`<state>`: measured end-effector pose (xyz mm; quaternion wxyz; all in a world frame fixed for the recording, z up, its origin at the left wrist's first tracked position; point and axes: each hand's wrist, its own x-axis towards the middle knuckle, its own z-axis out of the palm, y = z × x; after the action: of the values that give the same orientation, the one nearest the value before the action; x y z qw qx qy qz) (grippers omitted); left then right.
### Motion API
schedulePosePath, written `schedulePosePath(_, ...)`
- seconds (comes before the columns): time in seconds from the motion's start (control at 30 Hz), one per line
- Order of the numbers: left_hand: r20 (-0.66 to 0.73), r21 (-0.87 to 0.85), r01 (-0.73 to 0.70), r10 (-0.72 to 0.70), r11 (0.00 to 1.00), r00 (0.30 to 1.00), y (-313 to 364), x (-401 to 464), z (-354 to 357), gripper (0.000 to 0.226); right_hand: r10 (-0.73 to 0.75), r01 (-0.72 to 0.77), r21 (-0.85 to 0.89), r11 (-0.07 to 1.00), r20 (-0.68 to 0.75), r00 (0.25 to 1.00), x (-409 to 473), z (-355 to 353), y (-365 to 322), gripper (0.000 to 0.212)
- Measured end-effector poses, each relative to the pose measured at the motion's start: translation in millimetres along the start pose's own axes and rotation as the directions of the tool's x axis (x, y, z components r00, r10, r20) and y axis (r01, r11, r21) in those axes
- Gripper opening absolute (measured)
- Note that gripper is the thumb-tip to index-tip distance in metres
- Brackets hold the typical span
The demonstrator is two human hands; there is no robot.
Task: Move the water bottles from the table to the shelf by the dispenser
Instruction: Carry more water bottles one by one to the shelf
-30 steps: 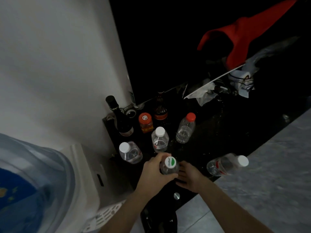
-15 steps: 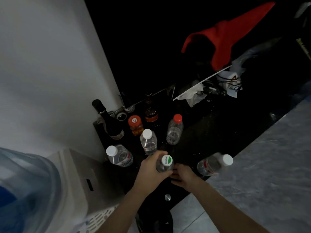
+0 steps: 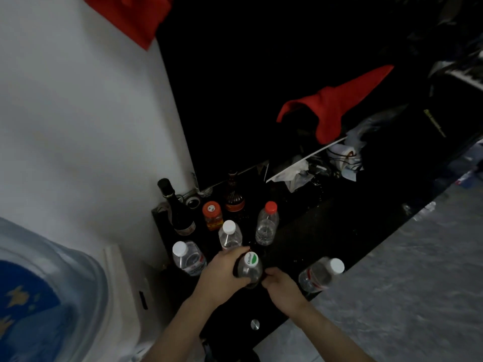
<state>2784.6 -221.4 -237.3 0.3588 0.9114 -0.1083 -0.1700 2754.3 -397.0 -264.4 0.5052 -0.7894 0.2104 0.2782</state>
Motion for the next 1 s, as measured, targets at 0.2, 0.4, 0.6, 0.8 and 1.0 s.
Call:
schedulePosePath(0.2, -0.216, 0.296, -0.056, 0.124, 0.953, 0.969, 23.4, -30.7, -45.1, 0.058, -0.348, 0.301, -0.472, 0.829, -0.014, 0.937, -33.3, -30.7, -42.5, 0.056)
schedulePosePath(0.4, -0.309, 0.483, 0.055, 0.111, 0.874, 0.944, 43.7, -56.9, -69.5, 0.066, -0.511, 0.322, -0.793, 0.518, 0.016, 0.859, -64.3, -35.7, -84.0, 0.061)
schedulePosePath(0.6, -0.458, 0.521, 0.205, 0.069, 0.828, 0.886, 56.1, -81.1, -76.9, 0.082, -0.611, 0.306, -0.885, 0.351, 0.031, 0.791, -89.4, -16.1, -103.8, 0.065)
schedulePosePath(0.8, -0.54, 0.517, 0.279, 0.056, 0.809, 0.84, 55.1, -122.2, -95.7, 0.08, -0.698, 0.285, -0.915, 0.287, 0.004, 0.716, -118.6, 13.4, -108.4, 0.077)
schedulePosePath(1.0, -0.58, 0.503, 0.329, 0.029, 0.799, 0.814, 39.4, -184.1, -104.6, 0.086, -0.728, 0.301, -0.923, 0.239, 0.035, 0.685, -163.6, 55.1, -118.6, 0.074)
